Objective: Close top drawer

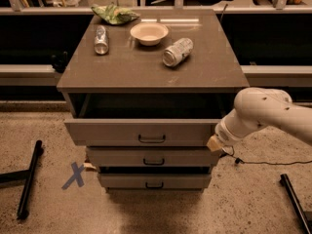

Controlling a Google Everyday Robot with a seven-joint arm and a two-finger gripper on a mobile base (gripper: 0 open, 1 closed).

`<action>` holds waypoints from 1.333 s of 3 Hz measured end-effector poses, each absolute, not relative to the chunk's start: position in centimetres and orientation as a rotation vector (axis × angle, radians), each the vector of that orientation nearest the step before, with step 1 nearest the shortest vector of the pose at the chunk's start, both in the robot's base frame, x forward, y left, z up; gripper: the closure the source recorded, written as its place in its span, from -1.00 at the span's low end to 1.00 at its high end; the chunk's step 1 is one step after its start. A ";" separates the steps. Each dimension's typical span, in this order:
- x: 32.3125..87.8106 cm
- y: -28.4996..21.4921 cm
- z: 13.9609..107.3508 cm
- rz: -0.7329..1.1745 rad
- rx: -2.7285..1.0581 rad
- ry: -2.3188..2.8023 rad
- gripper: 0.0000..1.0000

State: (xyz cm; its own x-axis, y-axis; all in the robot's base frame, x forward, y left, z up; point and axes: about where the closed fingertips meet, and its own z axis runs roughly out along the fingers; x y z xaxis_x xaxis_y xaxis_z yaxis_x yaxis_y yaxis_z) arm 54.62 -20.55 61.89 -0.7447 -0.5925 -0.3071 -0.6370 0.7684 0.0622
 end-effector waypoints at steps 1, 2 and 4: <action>58.8 -21.7 64.0 0.139 -0.806 2.614 1.00; 58.8 -21.7 64.0 0.139 -0.806 2.614 1.00; 62.1 -22.2 67.2 0.096 -0.698 2.500 1.00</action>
Offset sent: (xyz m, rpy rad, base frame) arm 0.1057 -0.0264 0.0607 0.0184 -0.3229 -0.2198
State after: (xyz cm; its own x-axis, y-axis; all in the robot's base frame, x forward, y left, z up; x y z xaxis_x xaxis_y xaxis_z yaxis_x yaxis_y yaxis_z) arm 62.13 -22.24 67.25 -0.7214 -0.4606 -0.5171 -0.4988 0.8636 -0.0734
